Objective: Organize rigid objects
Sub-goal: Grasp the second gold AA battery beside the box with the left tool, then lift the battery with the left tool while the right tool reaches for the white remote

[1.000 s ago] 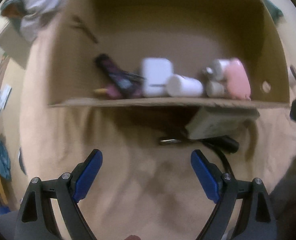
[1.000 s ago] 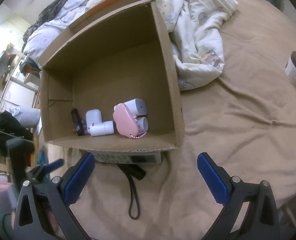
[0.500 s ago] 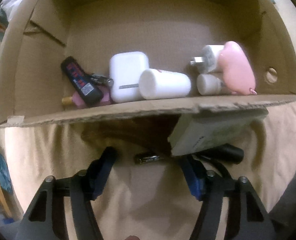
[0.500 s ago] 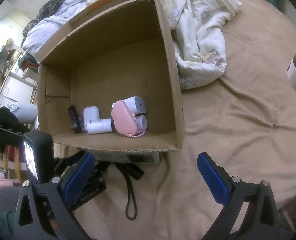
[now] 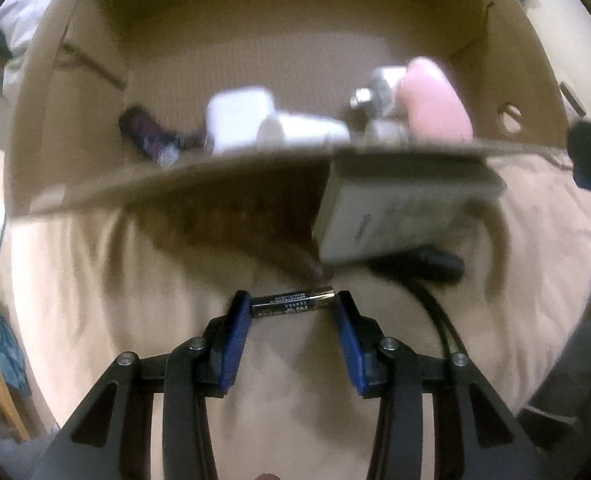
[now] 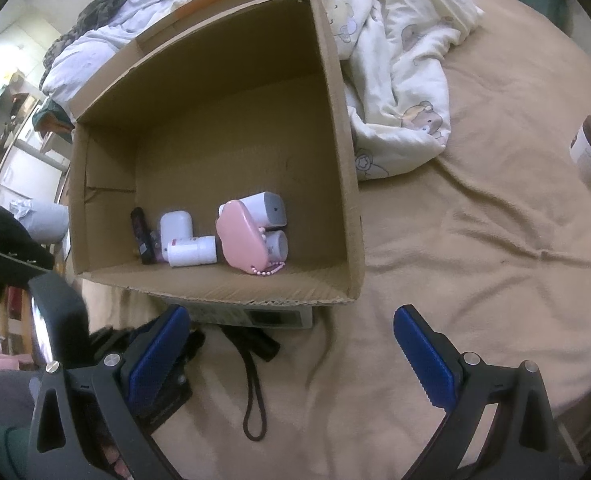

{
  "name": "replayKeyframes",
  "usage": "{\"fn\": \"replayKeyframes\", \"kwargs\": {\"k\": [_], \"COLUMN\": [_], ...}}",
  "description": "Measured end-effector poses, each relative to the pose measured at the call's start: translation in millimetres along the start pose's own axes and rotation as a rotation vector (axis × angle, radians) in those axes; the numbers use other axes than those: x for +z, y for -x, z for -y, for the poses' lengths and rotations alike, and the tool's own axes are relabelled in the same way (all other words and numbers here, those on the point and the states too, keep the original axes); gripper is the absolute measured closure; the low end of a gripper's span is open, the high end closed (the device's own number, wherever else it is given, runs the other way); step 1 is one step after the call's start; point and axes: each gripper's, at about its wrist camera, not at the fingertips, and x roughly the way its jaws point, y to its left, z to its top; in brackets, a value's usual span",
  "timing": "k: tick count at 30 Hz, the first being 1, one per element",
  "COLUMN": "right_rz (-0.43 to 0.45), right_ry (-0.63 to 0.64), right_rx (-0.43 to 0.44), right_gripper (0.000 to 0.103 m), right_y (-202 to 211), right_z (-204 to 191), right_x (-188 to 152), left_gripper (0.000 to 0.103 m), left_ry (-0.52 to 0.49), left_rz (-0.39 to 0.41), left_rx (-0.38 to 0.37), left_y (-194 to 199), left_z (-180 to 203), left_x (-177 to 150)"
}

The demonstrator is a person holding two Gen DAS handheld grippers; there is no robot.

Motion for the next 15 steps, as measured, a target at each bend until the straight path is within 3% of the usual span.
{"fn": "replayKeyframes", "kwargs": {"k": [9, 12, 15], "right_rz": [0.019, 0.025, 0.022], "right_ry": [0.032, 0.024, 0.009], "right_rx": [0.011, 0.016, 0.025], "right_gripper": [0.000, 0.000, 0.000], "right_y": [7.8, 10.0, 9.7], "right_z": [-7.5, -4.7, -1.4], "right_x": [-0.1, 1.3, 2.7], "left_gripper": [0.064, 0.064, 0.064], "left_ry": [0.055, 0.093, 0.109], "left_rz": [-0.035, -0.014, 0.028], "left_rx": [-0.017, -0.043, -0.021], "left_y": [13.1, 23.0, 42.2], "left_z": [-13.4, -19.8, -26.1], "left_x": [-33.3, -36.6, -33.5]}}
